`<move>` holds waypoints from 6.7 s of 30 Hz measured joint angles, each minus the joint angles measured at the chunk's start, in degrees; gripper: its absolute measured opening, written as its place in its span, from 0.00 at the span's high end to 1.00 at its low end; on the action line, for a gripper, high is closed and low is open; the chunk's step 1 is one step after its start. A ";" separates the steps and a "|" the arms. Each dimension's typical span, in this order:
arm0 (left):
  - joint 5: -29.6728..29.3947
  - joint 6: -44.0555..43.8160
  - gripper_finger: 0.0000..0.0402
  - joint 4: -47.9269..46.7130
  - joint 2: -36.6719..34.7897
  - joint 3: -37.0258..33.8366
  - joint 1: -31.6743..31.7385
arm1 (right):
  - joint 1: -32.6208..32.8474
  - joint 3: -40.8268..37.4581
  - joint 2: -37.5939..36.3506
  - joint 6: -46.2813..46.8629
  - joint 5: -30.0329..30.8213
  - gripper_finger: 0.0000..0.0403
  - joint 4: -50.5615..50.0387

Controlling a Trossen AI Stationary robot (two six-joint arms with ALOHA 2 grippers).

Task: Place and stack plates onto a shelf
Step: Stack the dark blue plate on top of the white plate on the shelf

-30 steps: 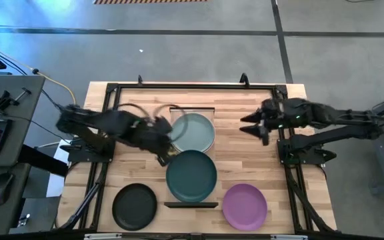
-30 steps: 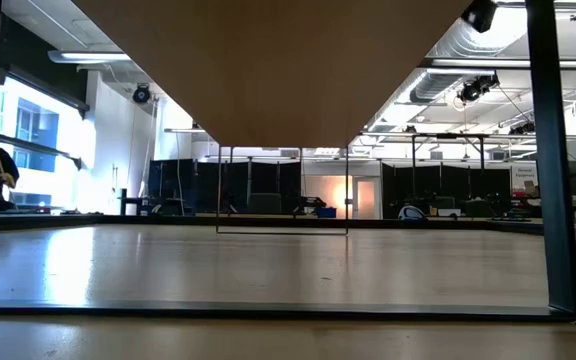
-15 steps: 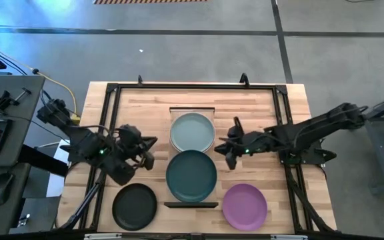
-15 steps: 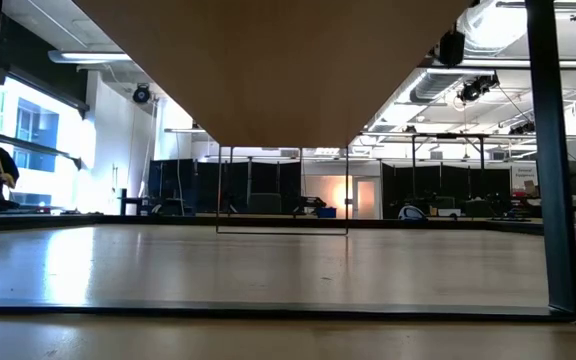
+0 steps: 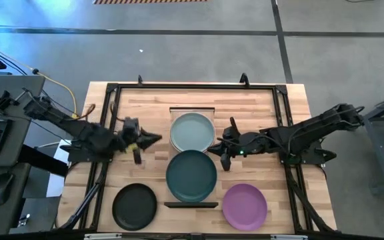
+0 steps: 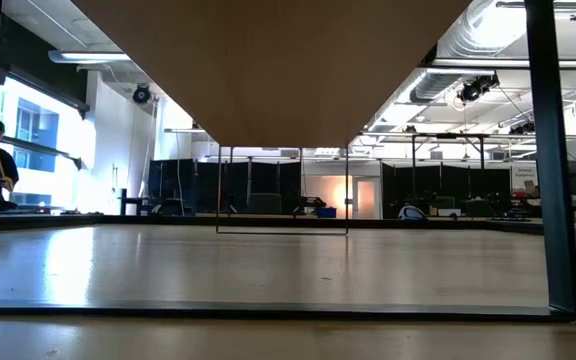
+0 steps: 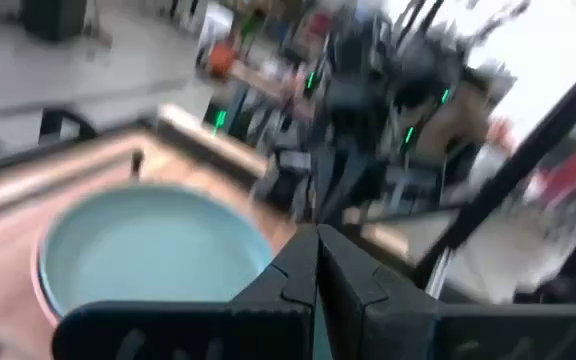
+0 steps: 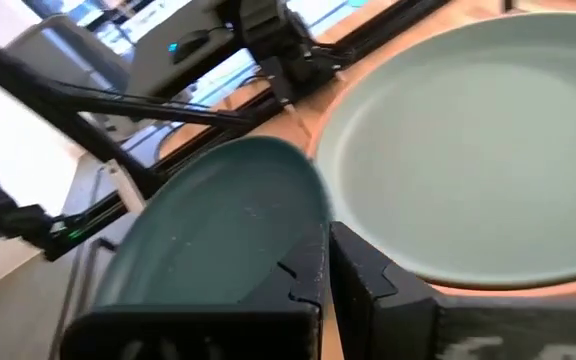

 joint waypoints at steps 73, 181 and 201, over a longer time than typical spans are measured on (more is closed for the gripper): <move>5.06 -26.50 1.00 -4.28 4.84 -14.97 -4.67 | -0.39 -4.93 -8.55 3.89 2.15 1.00 -10.09; 24.30 -23.39 1.00 2.80 15.88 -10.49 -3.91 | 5.48 4.20 2.87 1.14 -12.28 1.00 -19.77; 10.65 -16.20 1.00 -13.07 -3.86 -10.46 7.30 | -17.28 4.30 2.57 -12.00 -14.06 1.00 -8.97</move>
